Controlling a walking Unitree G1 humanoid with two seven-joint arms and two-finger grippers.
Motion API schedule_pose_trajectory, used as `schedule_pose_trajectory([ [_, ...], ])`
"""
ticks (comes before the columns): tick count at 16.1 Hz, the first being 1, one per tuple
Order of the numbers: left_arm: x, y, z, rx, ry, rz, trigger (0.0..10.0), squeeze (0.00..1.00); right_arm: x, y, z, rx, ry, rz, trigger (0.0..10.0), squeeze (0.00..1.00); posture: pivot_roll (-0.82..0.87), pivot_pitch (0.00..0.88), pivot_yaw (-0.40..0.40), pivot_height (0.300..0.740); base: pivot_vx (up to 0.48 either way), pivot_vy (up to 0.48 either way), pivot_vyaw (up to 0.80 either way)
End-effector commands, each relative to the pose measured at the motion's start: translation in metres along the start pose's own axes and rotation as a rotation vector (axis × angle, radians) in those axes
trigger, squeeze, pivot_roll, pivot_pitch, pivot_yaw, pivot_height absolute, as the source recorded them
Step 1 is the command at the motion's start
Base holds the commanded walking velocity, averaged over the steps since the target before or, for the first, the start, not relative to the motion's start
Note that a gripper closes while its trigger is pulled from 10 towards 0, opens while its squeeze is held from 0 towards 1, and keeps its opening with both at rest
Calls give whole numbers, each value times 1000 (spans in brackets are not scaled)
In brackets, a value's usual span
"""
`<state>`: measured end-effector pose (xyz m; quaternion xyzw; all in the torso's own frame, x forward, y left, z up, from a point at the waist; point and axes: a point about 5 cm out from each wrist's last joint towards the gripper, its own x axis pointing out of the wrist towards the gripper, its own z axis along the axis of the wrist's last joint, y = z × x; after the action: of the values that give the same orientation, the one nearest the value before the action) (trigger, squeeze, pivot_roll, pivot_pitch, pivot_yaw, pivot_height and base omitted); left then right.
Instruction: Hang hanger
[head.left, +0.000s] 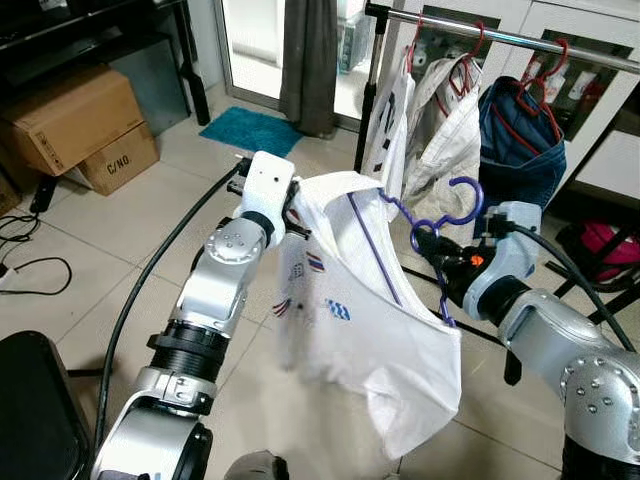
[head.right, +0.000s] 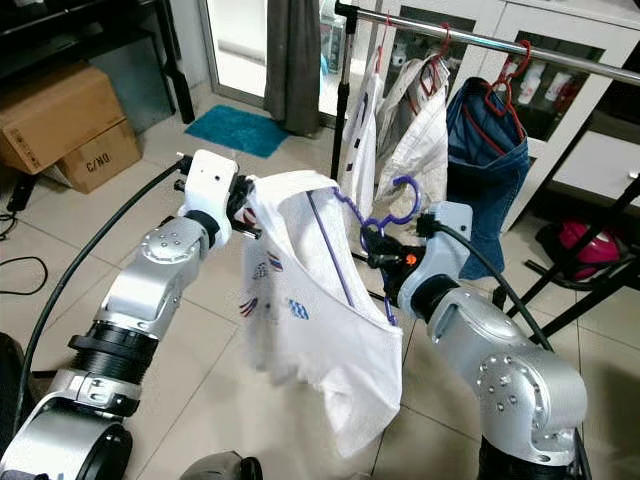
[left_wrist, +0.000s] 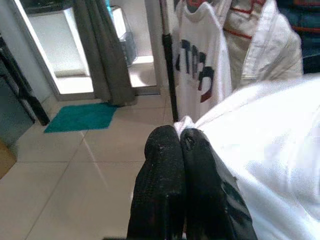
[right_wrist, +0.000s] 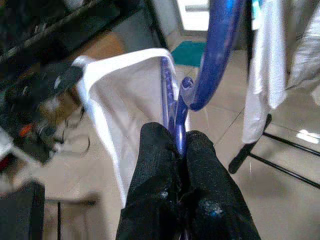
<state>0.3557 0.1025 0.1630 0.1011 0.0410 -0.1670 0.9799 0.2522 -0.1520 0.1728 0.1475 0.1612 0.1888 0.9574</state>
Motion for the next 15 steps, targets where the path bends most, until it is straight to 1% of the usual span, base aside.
schedule_pose_trajectory([
  [1, -1, -4, 3, -20, -13, -16, 0, 0, 0, 8, -2, -39, 29, 47, 10000, 0, -51, 14, -13, 740, 0, 0, 0],
  [2, -1, -5, 3, -38, -19, -19, 0, 0, 1, 13, -6, -52, 55, 66, 10000, 0, -50, 13, -13, 740, 0, 0, 0],
  [4, 1, -1, 9, -41, -42, 5, 0, 0, -1, 16, -12, -130, 110, 89, 10000, 0, -49, 7, -12, 740, 0, 0, 0],
  [6, 1, 10, 9, -33, -38, 45, 0, 0, 1, 18, -3, -71, 24, 97, 10000, 0, -52, 3, -8, 740, 0, 0, 0],
  [8, -1, 17, 7, -28, -34, 55, 0, 0, 0, 23, 7, -55, -45, 147, 10000, 0, -52, 1, -8, 740, 0, 0, 0],
  [10, -1, 19, 6, -25, -26, 48, 0, 0, 0, 24, 12, -37, -86, 165, 10000, 0, -49, 0, -10, 740, 0, 0, 0],
  [11, -2, 17, 4, -37, -10, 6, 0, 0, 0, 25, 15, -32, -118, 169, 10000, 0, -49, 0, -9, 740, 0, 0, 0],
  [12, -2, 17, 3, -37, -3, 2, 0, 0, 0, 25, 16, -29, -123, 171, 10000, 0, -49, 0, -10, 740, 0, 0, 0],
  [13, -3, 16, -1, -60, 22, 10, 10000, 0, 0, 26, 17, -29, -130, 181, 10000, 0, -50, 0, -9, 740, 0, 0, 0],
  [14, -3, 16, -1, -67, 18, 7, 10000, 0, 0, 26, 17, -29, -130, 183, 10000, 0, -50, 0, -9, 740, 0, 0, 0],
  [15, -4, 15, -1, -67, 19, -12, 10000, 1000, 0, 25, 17, -32, -126, 180, 10000, 0, -50, 0, -9, 740, 0, 0, 0],
])
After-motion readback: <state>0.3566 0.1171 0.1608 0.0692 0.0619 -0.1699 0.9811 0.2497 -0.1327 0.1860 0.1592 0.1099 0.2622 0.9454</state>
